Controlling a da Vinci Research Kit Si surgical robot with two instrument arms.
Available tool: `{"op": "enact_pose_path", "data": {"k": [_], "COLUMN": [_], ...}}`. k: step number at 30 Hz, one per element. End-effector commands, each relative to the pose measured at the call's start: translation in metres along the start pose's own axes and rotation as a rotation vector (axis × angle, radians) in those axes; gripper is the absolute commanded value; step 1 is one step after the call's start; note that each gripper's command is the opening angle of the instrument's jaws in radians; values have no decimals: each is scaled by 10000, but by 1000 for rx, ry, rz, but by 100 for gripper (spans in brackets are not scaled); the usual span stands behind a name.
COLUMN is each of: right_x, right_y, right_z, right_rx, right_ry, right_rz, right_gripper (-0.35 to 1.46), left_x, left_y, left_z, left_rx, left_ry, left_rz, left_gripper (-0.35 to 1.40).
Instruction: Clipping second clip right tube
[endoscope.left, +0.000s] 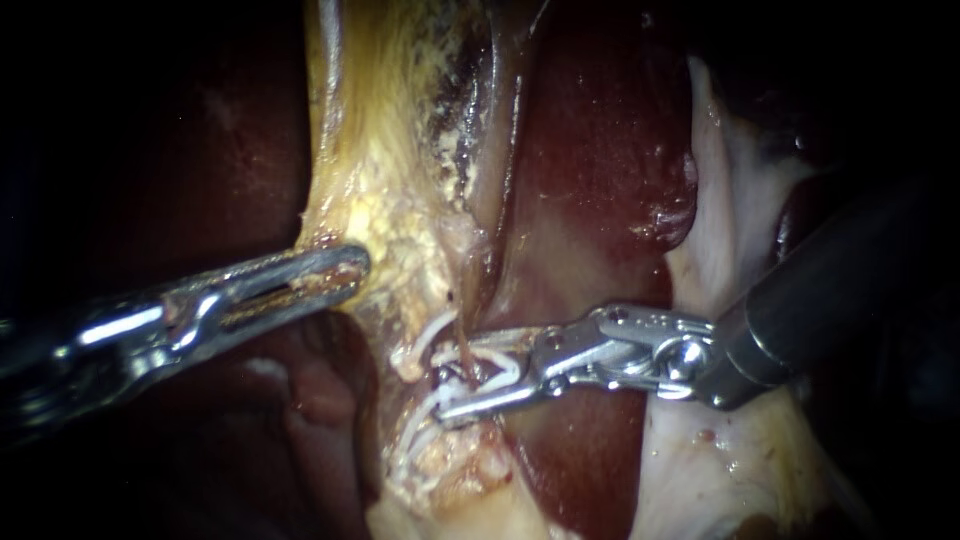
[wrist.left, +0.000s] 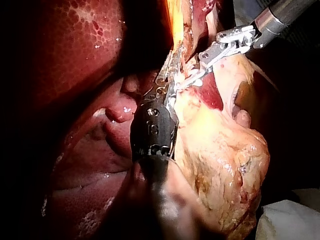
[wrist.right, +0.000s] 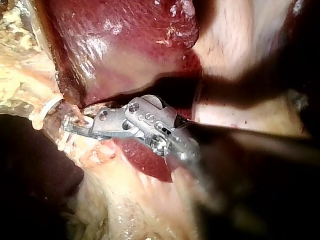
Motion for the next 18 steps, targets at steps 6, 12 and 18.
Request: {"op": "enact_pose_path", "data": {"k": [6,12,18], "right_x": [0,0,0], "right_y": [0,0,0], "right_z": [0,0,0], "right_rx": [-1,-1,0], "right_ry": [2,2,2], "right_rz": [13,12,24], "right_gripper": [-35,-35,-35], "left_x": [0,0,0], "left_y": [0,1,2], "left_z": [0,0,1], "left_rx": [0,1,1], "left_ry": [0,0,1], "left_rz": [0,0,1], "left_gripper": [-35,-35,-35]}}
